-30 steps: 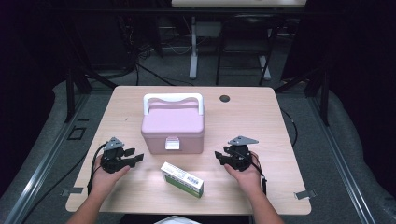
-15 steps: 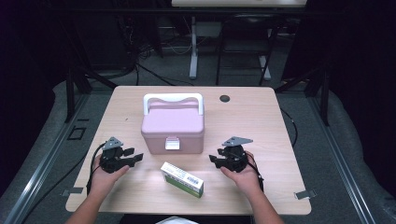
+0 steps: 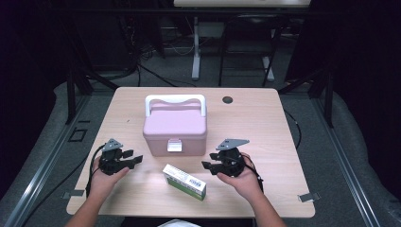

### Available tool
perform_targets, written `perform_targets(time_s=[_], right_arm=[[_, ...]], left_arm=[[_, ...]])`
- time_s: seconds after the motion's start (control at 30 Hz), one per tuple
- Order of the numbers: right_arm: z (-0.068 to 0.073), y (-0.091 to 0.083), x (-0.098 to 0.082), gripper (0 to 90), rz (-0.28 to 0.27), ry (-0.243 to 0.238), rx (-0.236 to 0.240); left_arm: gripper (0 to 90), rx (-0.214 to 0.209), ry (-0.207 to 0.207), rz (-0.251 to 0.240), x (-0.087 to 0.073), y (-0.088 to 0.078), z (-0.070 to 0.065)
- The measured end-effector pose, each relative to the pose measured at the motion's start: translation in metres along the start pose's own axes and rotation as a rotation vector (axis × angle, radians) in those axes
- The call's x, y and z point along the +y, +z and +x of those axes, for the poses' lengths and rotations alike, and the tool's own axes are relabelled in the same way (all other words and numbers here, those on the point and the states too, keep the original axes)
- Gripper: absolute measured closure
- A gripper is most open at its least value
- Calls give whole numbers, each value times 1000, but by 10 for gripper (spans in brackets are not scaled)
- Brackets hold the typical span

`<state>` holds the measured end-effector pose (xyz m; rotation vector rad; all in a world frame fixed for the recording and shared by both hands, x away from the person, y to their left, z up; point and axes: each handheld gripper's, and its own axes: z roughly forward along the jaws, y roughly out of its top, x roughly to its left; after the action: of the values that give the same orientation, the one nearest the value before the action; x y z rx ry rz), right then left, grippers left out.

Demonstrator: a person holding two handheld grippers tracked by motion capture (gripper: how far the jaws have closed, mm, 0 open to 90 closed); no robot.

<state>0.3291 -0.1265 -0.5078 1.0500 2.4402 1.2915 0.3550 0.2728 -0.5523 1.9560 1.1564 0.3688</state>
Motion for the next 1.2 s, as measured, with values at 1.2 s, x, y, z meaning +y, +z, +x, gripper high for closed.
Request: perform_targets(time_s=[1.2], right_arm=[[68,35,14,607,107,-201,153]], left_arm=[[456,38,-19,-12,-10,-14,4]])
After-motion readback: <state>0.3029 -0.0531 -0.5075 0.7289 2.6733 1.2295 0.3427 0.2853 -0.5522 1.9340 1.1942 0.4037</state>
